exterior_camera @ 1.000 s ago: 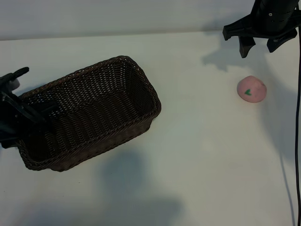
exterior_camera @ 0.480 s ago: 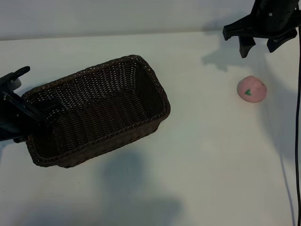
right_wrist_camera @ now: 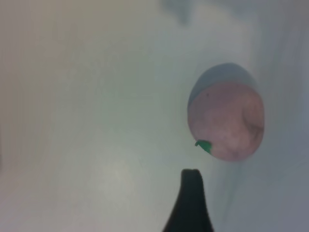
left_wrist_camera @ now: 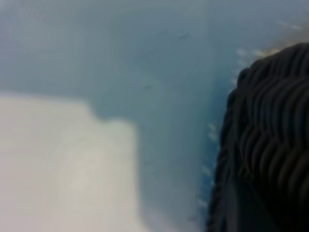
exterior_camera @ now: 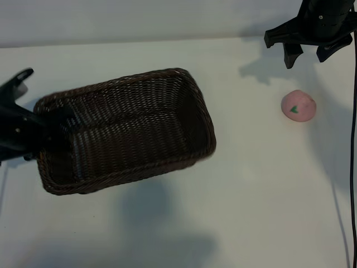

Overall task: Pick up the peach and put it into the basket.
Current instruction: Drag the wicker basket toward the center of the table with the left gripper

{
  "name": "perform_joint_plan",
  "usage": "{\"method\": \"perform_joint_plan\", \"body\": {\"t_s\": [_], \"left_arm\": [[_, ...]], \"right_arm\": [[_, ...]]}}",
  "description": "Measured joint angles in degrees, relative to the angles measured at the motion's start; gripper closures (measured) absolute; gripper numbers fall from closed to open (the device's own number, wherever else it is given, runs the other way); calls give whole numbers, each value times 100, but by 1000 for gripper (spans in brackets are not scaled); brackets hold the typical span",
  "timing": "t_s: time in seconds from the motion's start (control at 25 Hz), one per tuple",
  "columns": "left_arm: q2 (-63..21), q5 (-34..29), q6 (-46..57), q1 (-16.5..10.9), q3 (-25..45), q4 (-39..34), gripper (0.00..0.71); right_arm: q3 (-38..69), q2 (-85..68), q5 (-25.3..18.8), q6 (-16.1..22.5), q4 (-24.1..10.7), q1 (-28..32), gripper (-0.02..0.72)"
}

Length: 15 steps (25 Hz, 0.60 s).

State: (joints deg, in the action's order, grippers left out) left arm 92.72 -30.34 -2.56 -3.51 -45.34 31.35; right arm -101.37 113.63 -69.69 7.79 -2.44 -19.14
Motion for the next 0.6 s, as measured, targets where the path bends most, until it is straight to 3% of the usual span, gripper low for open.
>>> {"method": "perform_joint_plan", "body": {"t_s": [0.28, 0.6], "left_arm": [[-306, -642, -1163, -166, -308, 1090, 519], [-135, -930, -1022, -166, -1242, 878, 519]], "right_arm": [[0, 0, 0, -12, 0, 0, 133], [0, 0, 0, -12, 0, 0, 135]]}}
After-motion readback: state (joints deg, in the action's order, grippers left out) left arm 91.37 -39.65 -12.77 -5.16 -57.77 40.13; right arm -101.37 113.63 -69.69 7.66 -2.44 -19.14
